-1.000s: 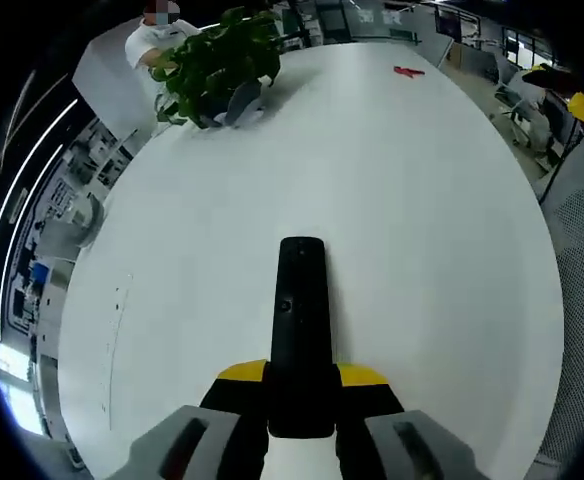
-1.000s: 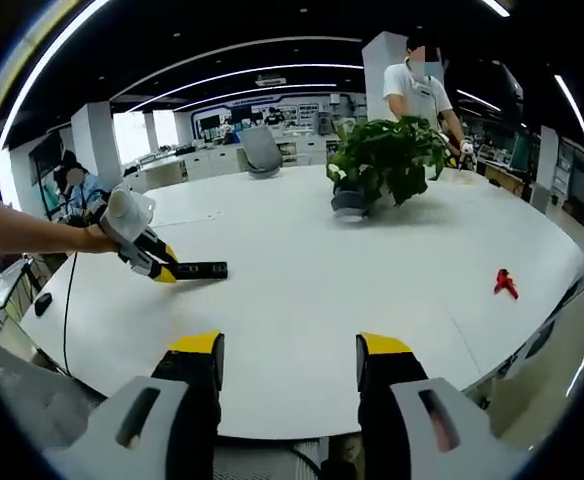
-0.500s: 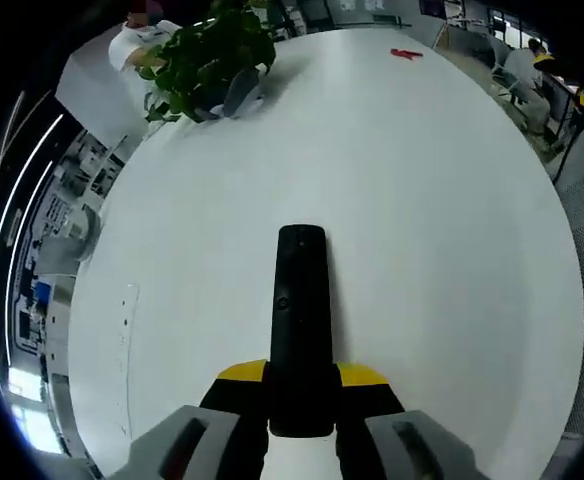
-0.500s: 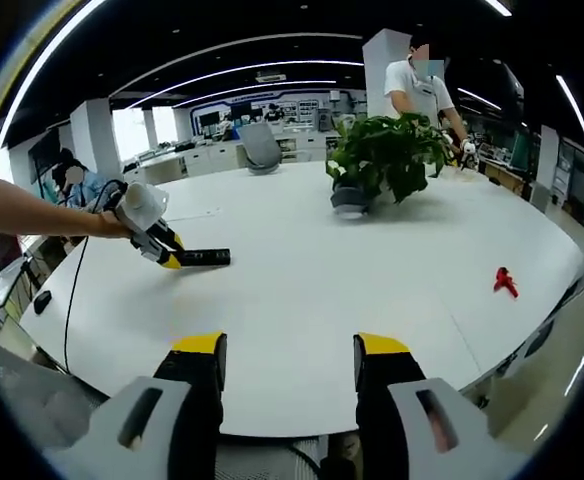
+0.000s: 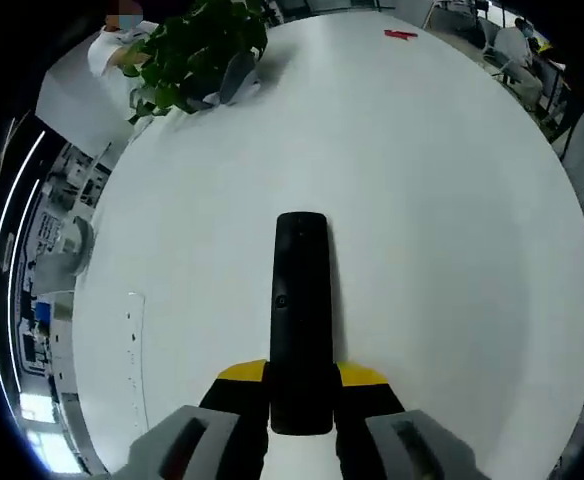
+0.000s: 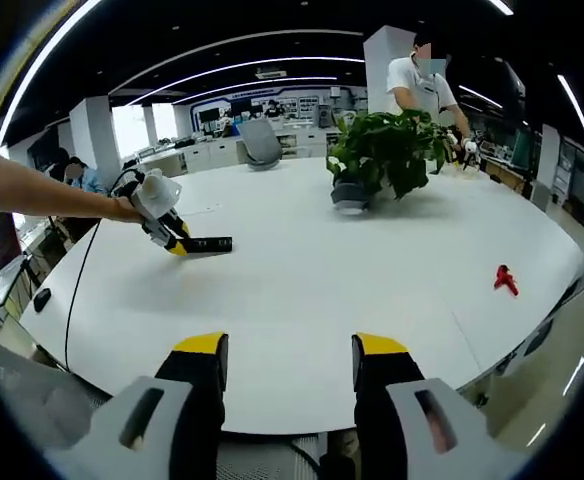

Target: Press the specified remote control buttons in sequence, fully releasing each button before pressing the next.

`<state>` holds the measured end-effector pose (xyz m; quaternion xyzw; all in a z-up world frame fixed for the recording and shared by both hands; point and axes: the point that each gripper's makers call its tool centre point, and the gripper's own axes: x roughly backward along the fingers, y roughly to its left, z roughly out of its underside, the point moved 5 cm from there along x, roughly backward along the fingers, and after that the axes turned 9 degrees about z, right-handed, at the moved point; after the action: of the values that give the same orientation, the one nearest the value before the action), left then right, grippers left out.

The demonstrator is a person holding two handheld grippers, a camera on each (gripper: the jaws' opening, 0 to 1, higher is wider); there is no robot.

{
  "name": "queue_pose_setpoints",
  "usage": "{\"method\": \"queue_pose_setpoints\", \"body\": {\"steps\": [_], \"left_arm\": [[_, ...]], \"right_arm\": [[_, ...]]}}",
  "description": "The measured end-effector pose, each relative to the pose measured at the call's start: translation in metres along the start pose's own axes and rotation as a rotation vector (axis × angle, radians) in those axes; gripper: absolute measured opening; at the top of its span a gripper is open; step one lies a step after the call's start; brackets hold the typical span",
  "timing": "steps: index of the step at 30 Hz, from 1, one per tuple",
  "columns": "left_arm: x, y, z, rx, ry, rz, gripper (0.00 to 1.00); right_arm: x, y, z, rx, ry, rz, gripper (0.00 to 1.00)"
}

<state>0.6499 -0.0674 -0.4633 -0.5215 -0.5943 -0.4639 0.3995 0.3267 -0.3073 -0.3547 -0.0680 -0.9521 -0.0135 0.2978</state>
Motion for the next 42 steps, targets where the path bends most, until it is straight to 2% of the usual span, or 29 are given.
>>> {"method": "queue_pose_setpoints", "body": {"steps": [5, 7, 8, 17, 20, 22, 26, 31, 35, 38, 40, 42], "left_arm": [[-0.004, 0.0, 0.003, -0.01, 0.01, 0.012, 0.23], [-0.008, -0.002, 0.006, -0.035, 0.031, 0.03, 0.23], [-0.006, 0.001, 0.003, -0.049, 0.013, 0.013, 0.23], [-0.008, 0.0, 0.002, -0.034, 0.042, 0.063, 0.24], [-0.008, 0.0, 0.002, -0.043, 0.049, 0.056, 0.24], [-0.007, -0.002, 0.002, -0.001, 0.049, 0.06, 0.24], [-0.006, -0.003, 0.003, -0.033, 0.039, 0.041, 0.25], [-0.006, -0.004, 0.003, -0.031, 0.04, 0.015, 0.24], [-0.002, 0.001, 0.004, 0.011, 0.046, -0.056, 0.34], [0.0, 0.002, 0.006, 0.035, 0.043, -0.068, 0.42], [0.003, -0.001, 0.007, 0.056, 0.025, -0.061, 0.5], [0.009, -0.001, 0.006, 0.099, -0.028, -0.077, 0.55]], "right_arm": [[-0.001, 0.001, 0.001, 0.007, 0.012, -0.005, 0.51], [-0.001, 0.001, 0.001, 0.007, 0.011, -0.005, 0.51], [-0.001, 0.001, 0.001, 0.005, 0.014, -0.003, 0.51], [-0.001, 0.001, 0.002, 0.006, 0.023, -0.01, 0.5], [-0.001, 0.001, 0.003, 0.004, 0.027, -0.007, 0.5], [-0.001, 0.001, 0.003, 0.002, 0.025, -0.008, 0.5], [-0.001, 0.002, 0.003, 0.006, 0.027, -0.01, 0.5], [-0.001, 0.002, 0.003, 0.008, 0.026, -0.012, 0.5], [0.0, 0.001, 0.001, -0.002, 0.011, -0.003, 0.52], [-0.001, 0.0, 0.002, 0.001, 0.014, -0.001, 0.53], [0.0, 0.0, 0.001, 0.002, 0.008, 0.001, 0.54], [0.001, -0.003, -0.002, 0.004, -0.022, 0.027, 0.6]]}}
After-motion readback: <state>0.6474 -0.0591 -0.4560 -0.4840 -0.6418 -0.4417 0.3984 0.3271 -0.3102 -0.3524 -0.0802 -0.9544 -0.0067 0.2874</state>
